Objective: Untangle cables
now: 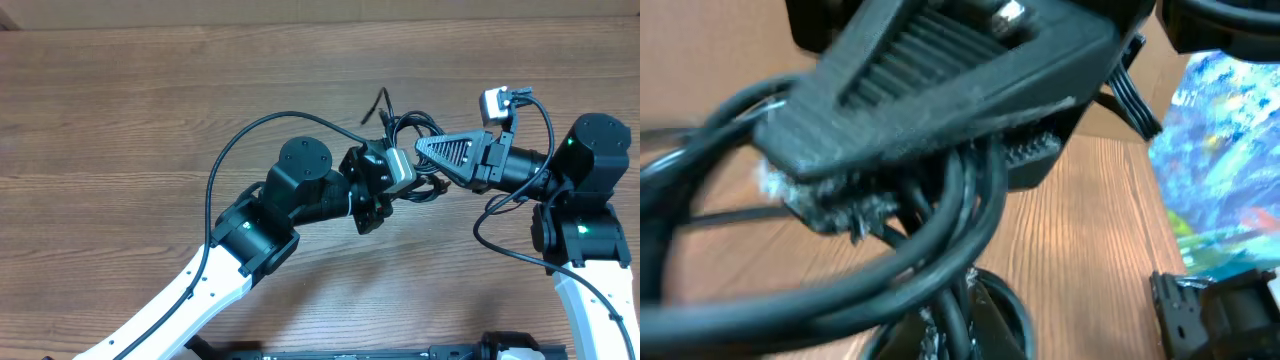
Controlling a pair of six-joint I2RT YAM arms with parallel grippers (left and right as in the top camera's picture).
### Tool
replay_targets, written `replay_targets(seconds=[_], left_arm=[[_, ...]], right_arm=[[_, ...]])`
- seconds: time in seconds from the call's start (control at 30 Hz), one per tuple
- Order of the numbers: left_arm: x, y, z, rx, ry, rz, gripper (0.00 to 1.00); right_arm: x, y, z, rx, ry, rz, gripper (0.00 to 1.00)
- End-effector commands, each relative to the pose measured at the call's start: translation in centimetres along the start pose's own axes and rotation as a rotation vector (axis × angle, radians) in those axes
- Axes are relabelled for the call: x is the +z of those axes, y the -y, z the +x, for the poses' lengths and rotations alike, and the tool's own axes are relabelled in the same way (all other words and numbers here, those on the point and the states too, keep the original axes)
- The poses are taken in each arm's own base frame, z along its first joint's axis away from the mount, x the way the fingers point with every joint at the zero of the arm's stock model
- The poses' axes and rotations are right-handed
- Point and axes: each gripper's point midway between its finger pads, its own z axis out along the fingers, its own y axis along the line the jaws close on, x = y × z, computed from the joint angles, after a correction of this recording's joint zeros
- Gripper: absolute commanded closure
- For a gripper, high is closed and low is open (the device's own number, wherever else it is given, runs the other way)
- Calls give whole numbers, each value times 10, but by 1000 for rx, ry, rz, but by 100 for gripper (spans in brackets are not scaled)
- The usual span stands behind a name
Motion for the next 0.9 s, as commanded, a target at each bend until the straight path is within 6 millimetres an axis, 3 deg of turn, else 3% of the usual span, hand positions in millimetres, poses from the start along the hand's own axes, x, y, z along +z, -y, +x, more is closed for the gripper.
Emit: replay_targets(seconds=[0.0,0.1,0.23,0.33,0.5,0.77,0.87], left_arm=[[0,13,-15,-34,45,73,96],[-4,15,-18,-71,52,87,96],[-14,-3,-21,-185,63,40,96],[-27,-32,-19,-357,76,-30,96],[-40,-58,-17,-508,96,-90,96],[-42,-55,-18,-535,94,-53,96],[-42,-54,-18,-535,94,-53,96]], right_arm=[[-2,-11,1,-98,-3,-13,61],[-4,-10,-1,-97,8,-9,44],[-10,-8,-7,-94,33,0,32],[-11,-6,-7,-79,35,5,31],[-11,-5,-3,-128,15,1,32],[-12,-16,21,-465,-107,-100,32],[-14,-20,27,-479,-137,-128,32]])
